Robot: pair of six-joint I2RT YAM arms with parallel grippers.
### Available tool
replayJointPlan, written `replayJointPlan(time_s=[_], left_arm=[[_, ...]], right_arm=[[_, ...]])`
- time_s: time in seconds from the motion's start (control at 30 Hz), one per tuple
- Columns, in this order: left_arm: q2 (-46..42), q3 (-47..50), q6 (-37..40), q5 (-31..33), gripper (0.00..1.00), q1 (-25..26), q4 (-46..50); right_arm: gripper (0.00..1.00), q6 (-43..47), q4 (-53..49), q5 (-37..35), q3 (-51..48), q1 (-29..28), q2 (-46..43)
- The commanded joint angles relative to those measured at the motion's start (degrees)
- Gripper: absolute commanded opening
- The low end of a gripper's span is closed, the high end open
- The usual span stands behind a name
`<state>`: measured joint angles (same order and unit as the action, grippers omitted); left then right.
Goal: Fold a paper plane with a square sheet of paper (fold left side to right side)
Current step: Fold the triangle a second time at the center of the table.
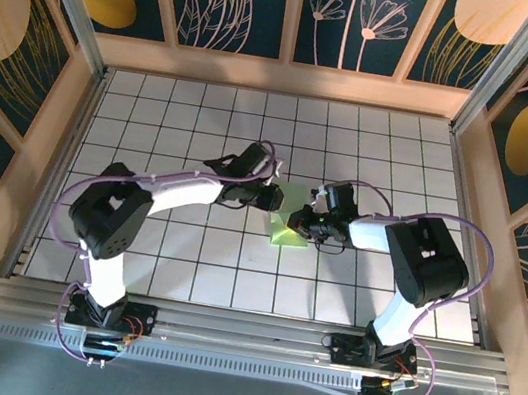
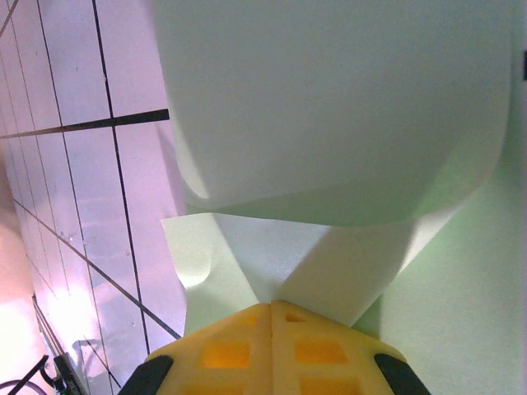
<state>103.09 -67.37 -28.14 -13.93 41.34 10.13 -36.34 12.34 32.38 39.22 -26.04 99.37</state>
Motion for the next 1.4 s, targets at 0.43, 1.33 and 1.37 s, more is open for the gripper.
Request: replayJointPlan(time_s=[0.43,1.33,1.37], left_arm=[[0.5,12.9,-17.9,-17.3,0.08,3.4,-17.8],[6.8,9.7,-14.1,-12.8,0.06,3.4,-13.0],[6.9,9.8,-14.0,-12.6,0.06,3.4,-12.9]], right_arm=[[0.00,0.4,-2.1,-1.4,-1.7,-0.5,0.3],[0.00,1.2,-3.4,-1.5,-1.1,-0.9,0.8],[0.00,1.3,-3.4,-1.6,-1.0,-0.9,0.9]])
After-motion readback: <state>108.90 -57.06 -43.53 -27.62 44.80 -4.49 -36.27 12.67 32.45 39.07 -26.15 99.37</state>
